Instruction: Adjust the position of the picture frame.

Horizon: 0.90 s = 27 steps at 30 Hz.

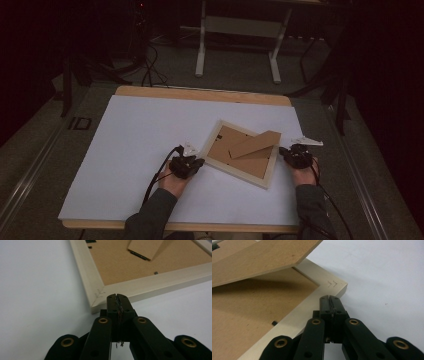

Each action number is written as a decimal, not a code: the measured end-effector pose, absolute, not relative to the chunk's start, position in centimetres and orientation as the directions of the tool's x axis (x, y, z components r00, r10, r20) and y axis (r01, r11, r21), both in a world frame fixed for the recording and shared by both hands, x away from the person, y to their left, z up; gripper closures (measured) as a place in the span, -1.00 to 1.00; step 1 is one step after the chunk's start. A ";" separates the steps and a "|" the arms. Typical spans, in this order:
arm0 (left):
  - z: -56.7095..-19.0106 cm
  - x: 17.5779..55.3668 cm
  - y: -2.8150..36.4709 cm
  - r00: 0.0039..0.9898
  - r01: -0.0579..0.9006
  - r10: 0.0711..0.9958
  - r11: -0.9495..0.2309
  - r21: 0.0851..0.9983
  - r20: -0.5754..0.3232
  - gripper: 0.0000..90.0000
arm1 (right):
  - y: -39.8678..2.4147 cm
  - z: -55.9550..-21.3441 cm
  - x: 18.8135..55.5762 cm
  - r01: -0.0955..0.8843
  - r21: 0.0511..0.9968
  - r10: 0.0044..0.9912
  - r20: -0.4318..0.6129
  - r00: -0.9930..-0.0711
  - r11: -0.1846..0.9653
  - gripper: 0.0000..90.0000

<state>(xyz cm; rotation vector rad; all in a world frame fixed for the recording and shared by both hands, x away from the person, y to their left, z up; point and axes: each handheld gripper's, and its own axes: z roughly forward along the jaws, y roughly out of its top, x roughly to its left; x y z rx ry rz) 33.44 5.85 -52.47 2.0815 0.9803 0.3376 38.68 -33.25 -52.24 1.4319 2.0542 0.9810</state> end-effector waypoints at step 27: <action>-52.8 35.4 6.0 0.586 0.568 0.809 -0.367 0.737 -0.049 1.00 | -32.4 -52.9 38.3 0.631 0.749 0.913 0.086 -0.398 0.204 1.00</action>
